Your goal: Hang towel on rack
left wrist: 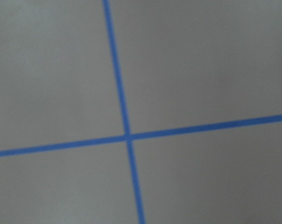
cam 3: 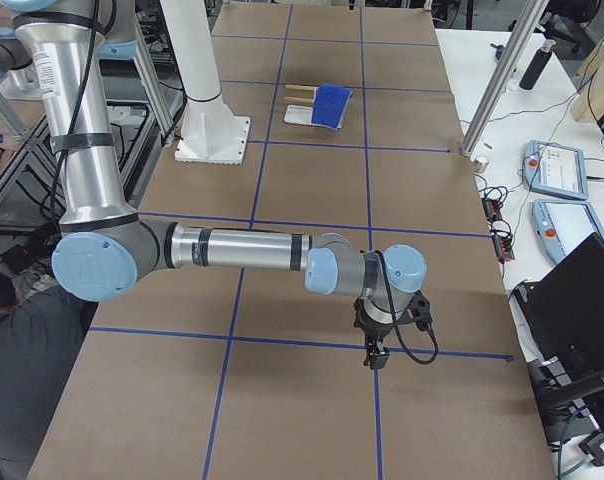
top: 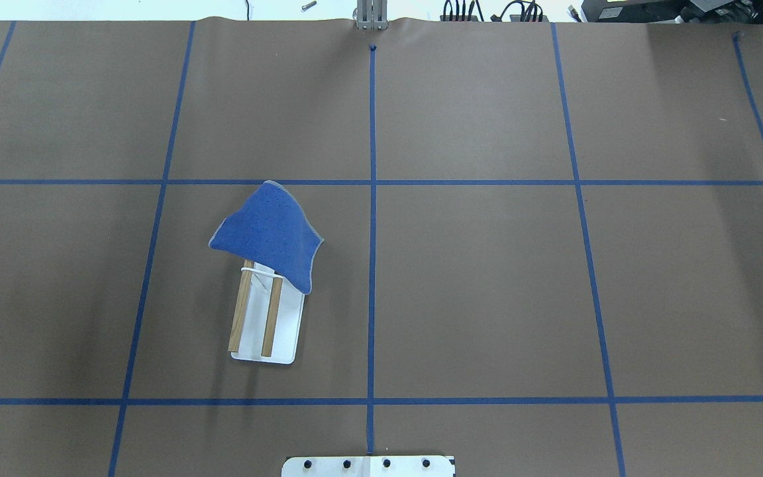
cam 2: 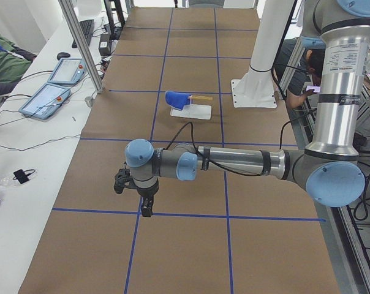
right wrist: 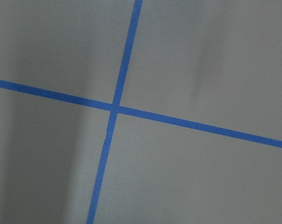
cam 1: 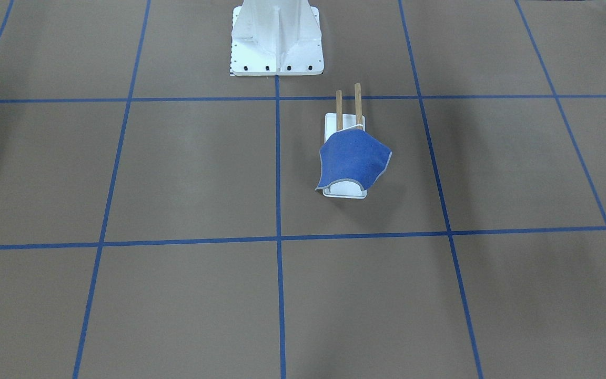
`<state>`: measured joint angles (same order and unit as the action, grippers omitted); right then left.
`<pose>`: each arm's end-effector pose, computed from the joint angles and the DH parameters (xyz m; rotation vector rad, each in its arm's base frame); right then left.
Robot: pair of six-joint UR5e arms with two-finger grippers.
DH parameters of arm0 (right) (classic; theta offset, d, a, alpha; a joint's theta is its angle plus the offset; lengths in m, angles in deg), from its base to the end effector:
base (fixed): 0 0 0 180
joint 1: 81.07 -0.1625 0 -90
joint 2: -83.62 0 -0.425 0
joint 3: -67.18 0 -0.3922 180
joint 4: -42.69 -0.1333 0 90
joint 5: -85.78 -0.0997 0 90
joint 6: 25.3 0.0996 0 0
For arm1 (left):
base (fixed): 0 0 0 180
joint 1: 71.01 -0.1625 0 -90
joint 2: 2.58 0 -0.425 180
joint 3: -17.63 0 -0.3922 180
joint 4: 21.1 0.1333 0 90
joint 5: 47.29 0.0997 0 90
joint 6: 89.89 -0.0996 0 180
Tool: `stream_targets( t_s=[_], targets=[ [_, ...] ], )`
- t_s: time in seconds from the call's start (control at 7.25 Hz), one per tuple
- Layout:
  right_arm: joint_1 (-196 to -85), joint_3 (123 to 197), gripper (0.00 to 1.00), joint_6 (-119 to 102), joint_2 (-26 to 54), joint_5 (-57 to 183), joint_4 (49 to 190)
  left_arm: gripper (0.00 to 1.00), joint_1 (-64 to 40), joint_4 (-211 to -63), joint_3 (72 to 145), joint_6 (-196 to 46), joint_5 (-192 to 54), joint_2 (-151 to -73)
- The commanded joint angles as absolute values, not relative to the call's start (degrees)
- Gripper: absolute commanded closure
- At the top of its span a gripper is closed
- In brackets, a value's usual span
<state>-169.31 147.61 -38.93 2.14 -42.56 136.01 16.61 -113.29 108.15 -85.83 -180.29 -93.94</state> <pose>0.0546 -0.5505 0.6755 -0.0039 -0.6744 -0.2329 -0.0443 -0.5090 0.6401 0.0254 0.7528 -0.0013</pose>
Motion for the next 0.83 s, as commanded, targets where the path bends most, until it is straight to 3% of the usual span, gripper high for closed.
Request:
stream_targets(
  t_s=[0.0,0.69],
  targets=[
    [-169.31,148.04,0.0,-38.84,2.23,-42.63,135.94,0.02,19.42,-113.3,110.17,-85.49,-183.96,-91.35],
    [-169.31,148.92,0.0,-38.84,2.67,-42.81,135.94,0.02,19.96,-114.09,114.4,-85.76,-184.93,-89.41]
  ],
)
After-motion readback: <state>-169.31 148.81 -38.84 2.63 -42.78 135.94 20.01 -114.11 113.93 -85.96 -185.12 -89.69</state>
